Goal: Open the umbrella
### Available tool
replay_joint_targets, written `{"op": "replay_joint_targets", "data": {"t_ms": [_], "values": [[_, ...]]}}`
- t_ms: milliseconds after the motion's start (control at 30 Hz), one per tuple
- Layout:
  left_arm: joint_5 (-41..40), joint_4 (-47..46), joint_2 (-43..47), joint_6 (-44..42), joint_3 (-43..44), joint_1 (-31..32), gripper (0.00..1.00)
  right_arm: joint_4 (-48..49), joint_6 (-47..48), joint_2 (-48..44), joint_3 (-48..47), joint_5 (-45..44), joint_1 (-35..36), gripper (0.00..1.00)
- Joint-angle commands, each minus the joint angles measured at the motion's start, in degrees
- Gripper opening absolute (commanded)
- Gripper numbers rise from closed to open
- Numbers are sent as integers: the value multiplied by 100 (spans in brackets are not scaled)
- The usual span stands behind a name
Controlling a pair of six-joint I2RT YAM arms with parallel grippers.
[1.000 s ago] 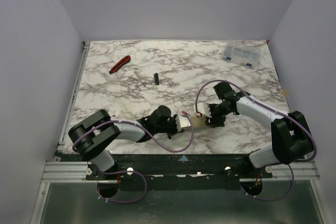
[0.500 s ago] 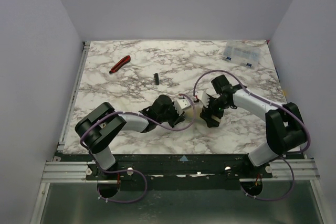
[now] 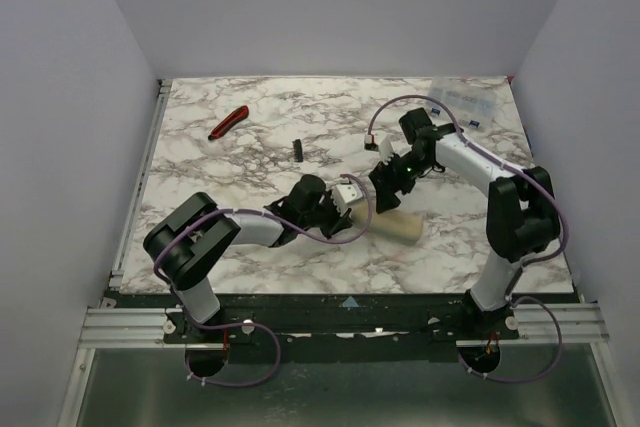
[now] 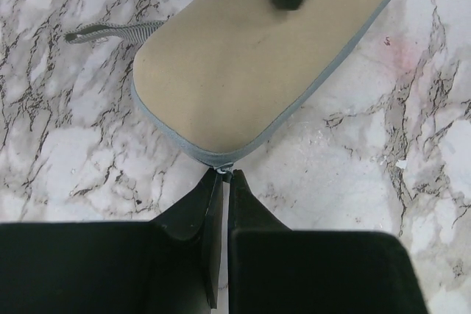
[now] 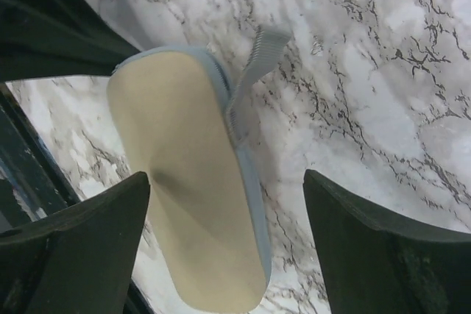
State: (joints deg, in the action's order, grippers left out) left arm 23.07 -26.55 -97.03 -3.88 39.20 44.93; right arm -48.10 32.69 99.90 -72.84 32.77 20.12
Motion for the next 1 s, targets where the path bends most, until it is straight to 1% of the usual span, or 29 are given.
{"op": "replay_joint_targets", "data": {"t_ms": [0, 100, 200, 333, 433, 600, 733, 867, 900, 967], "values": [[314, -9, 30, -108, 116, -63, 0, -441, -620, 714, -518, 727, -175, 85], [262, 26, 39, -131, 114, -72, 0, -525, -741, 934, -661, 1281, -175, 83], [219, 76, 38, -122, 155, -81, 0, -547, -880, 1110, -633, 1588, -177, 83], [249, 349, -5, -105, 346, -83, 0, -193, -1141, 1175, -373, 1614, -175, 80], [320, 386, 8, -87, 379, -60, 0, 65, -1266, 1177, -229, 1555, -177, 72], [303, 422, 7, -34, 345, 105, 0, 334, -1471, 1200, -22, 1515, -175, 49], [211, 395, -71, -5, 334, 340, 0, 741, -1735, 1113, 167, 1469, -176, 29], [132, 396, -140, 179, 390, 504, 0, 1110, -2029, 1054, 299, 1451, -175, 5], [111, 404, -151, 203, 395, 548, 0, 1212, -2099, 1041, 342, 1442, -175, 1], [86, 396, -137, 240, 410, 633, 0, 1365, -2191, 994, 413, 1442, -175, 0]]}}
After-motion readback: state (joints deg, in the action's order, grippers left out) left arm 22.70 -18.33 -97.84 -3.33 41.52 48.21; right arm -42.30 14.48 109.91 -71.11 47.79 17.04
